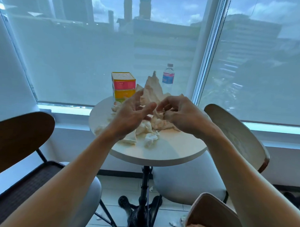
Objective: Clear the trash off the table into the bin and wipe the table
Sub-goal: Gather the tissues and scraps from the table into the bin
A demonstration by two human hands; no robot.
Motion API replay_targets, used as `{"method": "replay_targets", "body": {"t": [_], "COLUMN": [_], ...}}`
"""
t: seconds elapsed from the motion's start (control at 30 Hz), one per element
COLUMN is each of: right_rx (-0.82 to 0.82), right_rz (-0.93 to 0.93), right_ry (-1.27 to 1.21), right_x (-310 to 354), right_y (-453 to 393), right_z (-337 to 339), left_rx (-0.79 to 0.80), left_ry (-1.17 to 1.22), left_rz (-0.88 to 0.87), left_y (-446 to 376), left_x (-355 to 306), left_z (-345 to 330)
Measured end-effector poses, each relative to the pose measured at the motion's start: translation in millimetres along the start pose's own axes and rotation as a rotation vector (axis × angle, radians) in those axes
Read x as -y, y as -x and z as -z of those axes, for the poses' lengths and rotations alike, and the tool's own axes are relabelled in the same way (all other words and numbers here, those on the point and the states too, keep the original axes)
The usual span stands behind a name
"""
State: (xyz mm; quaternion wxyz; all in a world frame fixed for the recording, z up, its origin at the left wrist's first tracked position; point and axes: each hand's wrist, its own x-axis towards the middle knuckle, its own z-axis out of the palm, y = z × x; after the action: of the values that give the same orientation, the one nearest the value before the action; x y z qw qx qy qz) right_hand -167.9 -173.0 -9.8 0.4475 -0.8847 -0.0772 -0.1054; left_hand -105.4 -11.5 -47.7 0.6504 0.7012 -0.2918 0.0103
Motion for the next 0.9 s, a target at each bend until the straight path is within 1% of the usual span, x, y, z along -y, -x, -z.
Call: {"method": "replay_targets", "body": {"t": [0.1,0.17,0.2,0.27,0.3,0.4,0.43,0.47,0.53,0.63,0.77,0.83,0.9], "right_rx": [0.013,-0.023,-0.046,-0.071,-0.045,0.182,0.229,0.24,0.182,0.066,-0.111,-0.19,-0.256], "right_rz": [-0.01,-0.043,-0.06,-0.094,-0.118,-0.238,-0.256,-0.255,-0.22,-0.169,-0.113,-0.117,-0.146], "right_ry": [-0.166,-0.259,-0.249,-0.094,-0.008,0.231,0.329,0.394,0.407,0.348,0.211,0.131,0.065], "right_x": [3,-2,-6,-14,-20,-37,-42,-45,-48,-52,-58,-61,-67], "right_y": [-4,-8,-10,-13,-13,-11,-10,-9,-6,-4,2,7,14], "right_z": [-12,-18,-21,-27,-30,-41,-46,-50,-55,-55,-42,-32,-19], "left_rx": [-0.003,-0.061,-0.097,-0.163,-0.19,-0.255,-0.266,-0.277,-0.295,-0.298,-0.203,-0.154,-0.141], "left_ry": [0.069,0.095,0.099,0.095,0.093,0.089,0.097,0.106,0.126,0.179,0.254,0.28,0.333], "left_rz": [-0.036,-0.055,-0.056,-0.039,-0.023,0.026,0.042,0.059,0.1,0.161,0.182,0.167,0.146], "left_y": [2,2,2,3,3,3,4,4,6,9,13,16,18], "left_x": [0,2,3,8,9,14,15,16,16,16,15,11,7], "left_z": [3,8,11,19,23,34,36,37,38,34,22,14,1]}}
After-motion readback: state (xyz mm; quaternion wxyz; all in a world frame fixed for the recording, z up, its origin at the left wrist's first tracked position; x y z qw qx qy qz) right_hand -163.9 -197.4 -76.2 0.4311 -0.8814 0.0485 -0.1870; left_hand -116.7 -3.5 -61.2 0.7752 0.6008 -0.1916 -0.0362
